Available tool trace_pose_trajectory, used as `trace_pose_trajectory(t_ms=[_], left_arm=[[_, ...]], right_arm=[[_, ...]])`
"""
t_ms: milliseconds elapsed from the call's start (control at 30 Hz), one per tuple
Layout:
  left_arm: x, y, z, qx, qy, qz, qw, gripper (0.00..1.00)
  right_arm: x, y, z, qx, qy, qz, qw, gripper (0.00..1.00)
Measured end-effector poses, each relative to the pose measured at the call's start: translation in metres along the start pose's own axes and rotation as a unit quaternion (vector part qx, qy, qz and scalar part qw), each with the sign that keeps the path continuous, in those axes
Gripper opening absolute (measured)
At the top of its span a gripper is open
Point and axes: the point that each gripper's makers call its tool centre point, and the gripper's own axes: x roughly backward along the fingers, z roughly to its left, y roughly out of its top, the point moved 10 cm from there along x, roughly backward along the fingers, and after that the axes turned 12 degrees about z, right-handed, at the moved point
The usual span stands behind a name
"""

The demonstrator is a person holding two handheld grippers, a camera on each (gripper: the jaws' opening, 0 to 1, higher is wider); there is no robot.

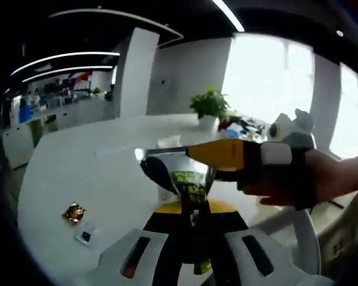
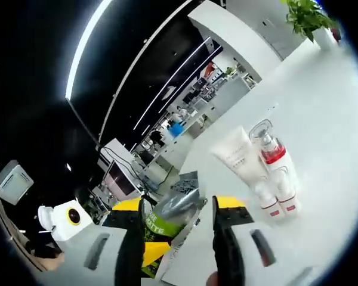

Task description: Arrange the skincare products in the storage area until every visible bottle or jar stands upright without overlapping.

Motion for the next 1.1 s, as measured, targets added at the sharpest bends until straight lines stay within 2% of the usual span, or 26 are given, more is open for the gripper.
trace_pose_trajectory(t_ms=[33, 67, 133, 200, 267, 333, 433, 533, 600, 667, 767, 833, 967, 1033, 1067, 1100], left_arm=[[0.001, -0.001, 0.0, 0.001, 0.0, 0.001, 1.0, 0.09], [0.002, -0.002, 0.001, 0.006, 0.0, 0.001, 1.0, 0.1], [0.002, -0.003, -0.001, 0.012, -0.008, 0.002, 0.9999, 0.11], [0.003, -0.004, -0.003, 0.016, -0.014, -0.001, 0.9998, 0.15], [0.002, -0.006, -0.004, 0.026, -0.016, 0.01, 0.9995, 0.2], [0.002, -0.008, -0.003, 0.025, -0.016, 0.015, 0.9995, 0.25], [0.004, -0.009, -0.002, 0.026, -0.021, 0.021, 0.9992, 0.37], [0.007, -0.007, -0.004, 0.02, -0.034, 0.018, 0.9991, 0.35], [0.009, -0.006, -0.004, 0.023, -0.041, 0.022, 0.9986, 0.41], [0.011, -0.005, -0.003, 0.026, -0.044, 0.024, 0.9984, 0.53], [0.018, -0.005, 0.002, 0.03, -0.055, 0.022, 0.9978, 0.57], [0.023, -0.004, 0.01, 0.048, -0.065, 0.014, 0.9966, 0.6], [0.03, -0.003, 0.014, 0.062, -0.122, 0.027, 0.9902, 0.66], [0.033, 0.0, 0.012, 0.063, -0.173, 0.023, 0.9826, 0.65], [0.034, 0.002, 0.011, 0.064, -0.19, 0.022, 0.9795, 0.64], [0.036, 0.003, 0.01, 0.056, -0.205, 0.025, 0.9769, 0.62]], right_arm=[[0.002, 0.0, -0.001, -0.009, -0.001, -0.002, 1.0, 0.22], [0.004, 0.0, -0.004, -0.015, -0.007, -0.005, 0.9998, 0.17], [0.005, 0.0, -0.003, -0.059, 0.024, -0.013, 0.9979, 0.12], [0.007, -0.001, -0.005, -0.056, 0.022, -0.014, 0.9981, 0.1], [0.007, 0.001, -0.003, -0.061, 0.03, -0.015, 0.9976, 0.07], [0.008, 0.001, -0.002, -0.053, 0.031, -0.01, 0.9981, 0.05], [0.009, 0.001, -0.001, -0.044, 0.033, 0.002, 0.9985, 0.02], [0.012, 0.001, -0.002, -0.044, 0.041, 0.007, 0.9981, 0.01], [0.014, 0.001, -0.002, -0.046, 0.047, 0.009, 0.9978, 0.01], [0.015, 0.002, -0.002, -0.058, 0.062, 0.012, 0.9963, 0.01], [0.019, 0.006, 0.0, -0.065, 0.089, 0.023, 0.9936, 0.01], [0.021, 0.012, 0.004, -0.067, 0.123, 0.035, 0.9896, 0.01], [0.025, 0.023, 0.013, -0.079, 0.189, 0.049, 0.9776, 0.01], [0.027, 0.028, 0.019, -0.083, 0.222, 0.061, 0.9696, 0.01], [0.027, 0.03, 0.023, -0.088, 0.241, 0.07, 0.964, 0.01], [0.027, 0.03, 0.024, -0.089, 0.247, 0.073, 0.9623, 0.01]])
